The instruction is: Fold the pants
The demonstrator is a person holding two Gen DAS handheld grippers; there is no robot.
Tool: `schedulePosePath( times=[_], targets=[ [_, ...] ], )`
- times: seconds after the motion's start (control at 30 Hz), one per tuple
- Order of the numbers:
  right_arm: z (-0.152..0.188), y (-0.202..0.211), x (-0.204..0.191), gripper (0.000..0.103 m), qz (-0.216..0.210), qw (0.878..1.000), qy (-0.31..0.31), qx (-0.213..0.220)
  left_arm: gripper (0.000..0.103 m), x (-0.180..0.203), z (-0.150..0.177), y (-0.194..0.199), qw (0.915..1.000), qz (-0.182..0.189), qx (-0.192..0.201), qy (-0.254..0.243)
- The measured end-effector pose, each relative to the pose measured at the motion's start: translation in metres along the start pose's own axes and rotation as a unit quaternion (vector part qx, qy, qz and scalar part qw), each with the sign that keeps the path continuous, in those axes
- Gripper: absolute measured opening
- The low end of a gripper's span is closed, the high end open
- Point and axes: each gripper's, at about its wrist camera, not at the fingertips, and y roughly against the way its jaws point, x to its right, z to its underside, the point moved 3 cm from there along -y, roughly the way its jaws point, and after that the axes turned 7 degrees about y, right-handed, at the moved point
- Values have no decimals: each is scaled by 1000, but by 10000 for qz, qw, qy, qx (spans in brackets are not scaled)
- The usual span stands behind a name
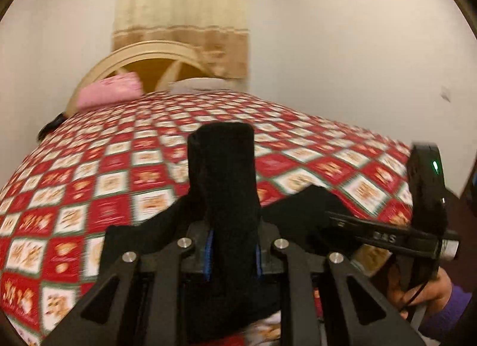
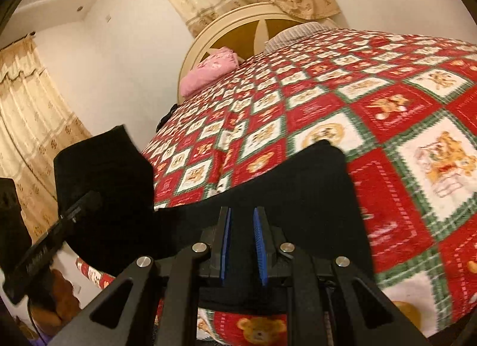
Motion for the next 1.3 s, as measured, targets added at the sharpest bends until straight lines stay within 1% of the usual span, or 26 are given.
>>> schedulePosePath(
  times=[0.07, 0.17, 0.37, 0.47, 0.53, 0.6, 0.63, 0.67, 0.7, 0.73, 0.8, 0.83, 0.9, 0.97, 1.0, 1.03, 1.07, 1.1, 1.13, 1.17, 1.23, 1.3],
  targets=[
    [1, 3, 7, 17, 19, 10000, -68, 16, 21, 16, 5, -11, 9998, 103, -74, -144],
    [4, 7, 20, 17, 11, 9997, -237, 22, 21, 33, 20, -32, 9987, 123, -310, -389],
    [8, 8, 34, 17, -81, 9988, -486, 14, 21, 47, 46, -55, 9960, 135, -577, -671],
    [10, 7, 36, 17, -72, 9986, -524, -13, 24, 49, 53, -60, 9940, 185, -765, -756],
    [12, 5, 38, 17, -70, 9983, -581, -49, 36, 49, 56, -60, 9931, 253, -881, -738],
    [12, 4, 39, 17, -87, 9979, -630, -78, 66, 47, 55, -56, 9917, 458, -1019, -639],
    [12, 4, 39, 17, -98, 9979, -637, -86, 72, 46, 54, -54, 9914, 491, -1057, -602],
    [10, 2, 39, 17, -91, 9979, -633, -96, 82, 42, 50, -46, 9918, 490, -1033, -568],
    [11, 2, 38, 17, -89, 9979, -627, -107, 85, 38, 48, -43, 9924, 467, -993, -552],
    [10, 3, 38, 17, -93, 9979, -634, -118, 85, 33, 45, -37, 9931, 444, -948, -525],
    [9, 2, 40, 17, -156, 9973, -703, -135, 94, 19, 37, -23, 9937, 464, -931, -413],
    [8, 3, 42, 17, -238, 9965, -788, -151, 96, 9, 32, -12, 9948, 446, -862, -296],
    [7, 7, 47, 17, -497, 9924, -1107, -202, 103, -8, 26, 2, 9970, 358, -685, -103],
    [5, 14, 51, 19, -846, 9865, -1397, -152, 103, -32, 21, 17, 9983, 214, -514, 152],
    [4, 18, 51, 32, -990, 9840, -1480, -95, 103, -41, 21, 18, 9985, 116, -479, 241],
    [2, 23, 49, 56, -1116, 9816, -1552, -9, 103, -54, 21, 21, 9984, -76, -426, 378],
    [0, 28, 46, 66, -1145, 9809, -1570, 95, 103, -63, 21, 21, 9978, -232, -410, 476],
    [-3, 33, 42, 74, -1119, 9815, -1536, 212, 103, -74, 23, 20, 9965, -412, -420, 592],
    [-6, 35, 36, 74, -1105, 9829, -1448, 286, 103, -82, 24, 18, 9950, -547, -451, 707],
    [-7, 35, 32, 74, -1086, 9845, -1354, 271, 103, -93, 27, 16, 9924, -681, -508, 885],
    [-8, 30, 20, 73, -767, 9917, -1022, 136, 103, -105, 30, 15, 9891, -779, -555, 1119],
    [-4, 20, 11, 73, -338, 9970, -698, -13, 103, -116, 33, 14, 9852, -924, -573, 1322]
  ],
)
